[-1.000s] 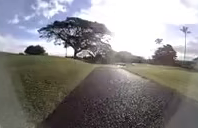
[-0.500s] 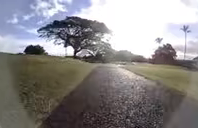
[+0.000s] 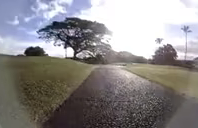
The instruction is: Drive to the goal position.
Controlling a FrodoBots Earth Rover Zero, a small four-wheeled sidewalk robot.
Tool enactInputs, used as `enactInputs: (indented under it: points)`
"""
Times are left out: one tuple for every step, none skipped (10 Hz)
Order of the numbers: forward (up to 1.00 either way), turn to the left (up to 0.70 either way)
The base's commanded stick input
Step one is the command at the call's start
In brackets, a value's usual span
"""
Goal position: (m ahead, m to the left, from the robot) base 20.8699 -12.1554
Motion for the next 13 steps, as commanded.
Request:
enactInputs:
  points:
    - [0.6, -0.15]
    - [0.6, -0.15]
    - [0.6, -0.15]
    - [0.6, -0.15]
    - [0.6, -0.15]
    - [0.6, -0.15]
    - [0.6, -0.15]
    - [0.6, -0.15]
    - [0.6, -0.15]
    - [0.6, -0.15]
    - [0.6, -0.15]
    - [0.6, -0.15]
    - [0.6, -0.15]
